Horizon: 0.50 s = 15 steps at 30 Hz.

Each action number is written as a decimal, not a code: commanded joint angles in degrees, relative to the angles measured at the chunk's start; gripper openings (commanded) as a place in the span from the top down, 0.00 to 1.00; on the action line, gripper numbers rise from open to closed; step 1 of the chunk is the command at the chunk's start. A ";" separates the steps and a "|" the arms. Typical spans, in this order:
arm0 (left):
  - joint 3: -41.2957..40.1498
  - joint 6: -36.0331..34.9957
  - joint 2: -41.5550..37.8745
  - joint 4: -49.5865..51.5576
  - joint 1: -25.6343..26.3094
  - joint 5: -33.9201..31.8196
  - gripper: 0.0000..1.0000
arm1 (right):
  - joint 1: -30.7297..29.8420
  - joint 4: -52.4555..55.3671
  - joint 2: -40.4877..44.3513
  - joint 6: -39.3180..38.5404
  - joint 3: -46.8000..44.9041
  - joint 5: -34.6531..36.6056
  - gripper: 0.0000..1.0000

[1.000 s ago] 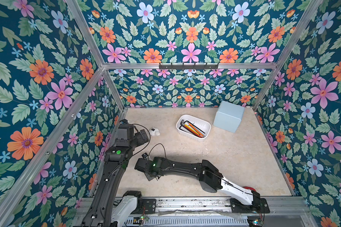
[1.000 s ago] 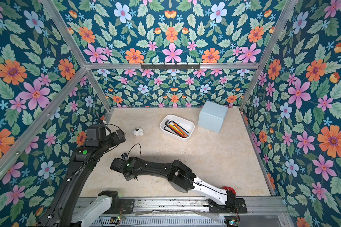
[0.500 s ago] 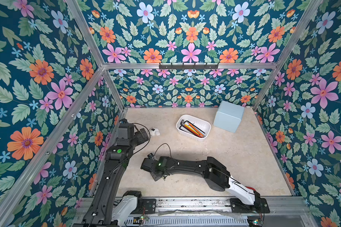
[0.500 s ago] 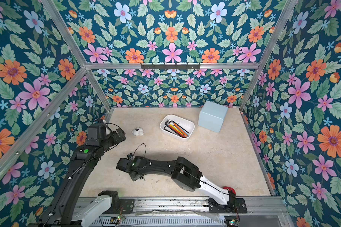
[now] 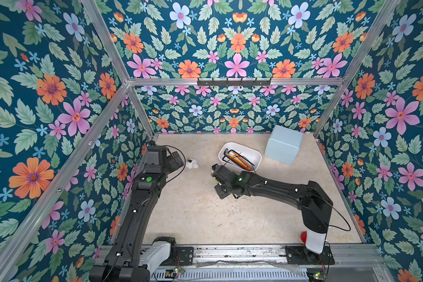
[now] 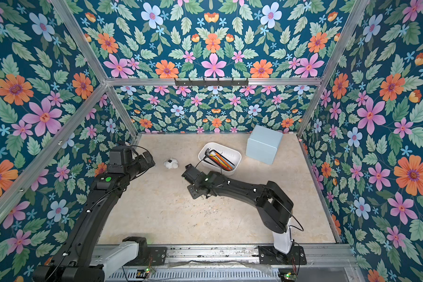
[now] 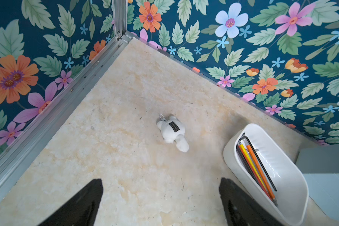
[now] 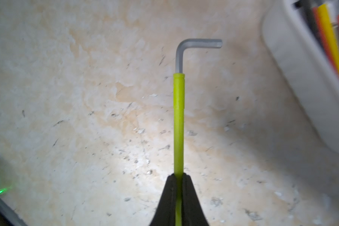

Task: Put the hex key on the desktop into the storage box
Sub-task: Pick up the Allen key from the center of the board, then place the Allen key in the storage box.

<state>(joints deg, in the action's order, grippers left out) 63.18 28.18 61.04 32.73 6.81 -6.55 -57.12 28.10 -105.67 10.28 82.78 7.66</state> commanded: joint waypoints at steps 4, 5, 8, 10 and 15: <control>0.87 0.25 1.27 -2.49 -0.11 -4.11 0.01 | 10.71 -7.48 2.75 -19.49 -0.93 -2.04 1.00; 1.18 0.49 1.37 -2.50 -0.12 -4.50 0.01 | 12.72 -8.21 2.59 -22.23 -0.47 -2.20 1.00; 2.14 1.78 1.53 -2.32 -0.12 -5.59 0.01 | 18.71 -7.85 0.06 -28.76 3.08 -5.55 1.00; 2.47 2.61 1.47 -2.15 -0.13 -6.07 0.01 | 22.39 -6.32 -2.85 -32.00 6.75 -7.42 1.00; 3.58 4.60 1.37 0.19 -0.07 -7.35 0.00 | 28.04 -0.89 -11.58 -39.39 16.32 -10.53 1.00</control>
<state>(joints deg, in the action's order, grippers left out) 66.15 31.24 62.59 31.77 6.76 -12.10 -30.20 23.62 -114.52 -21.69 96.07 0.93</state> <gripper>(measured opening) 0.994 0.098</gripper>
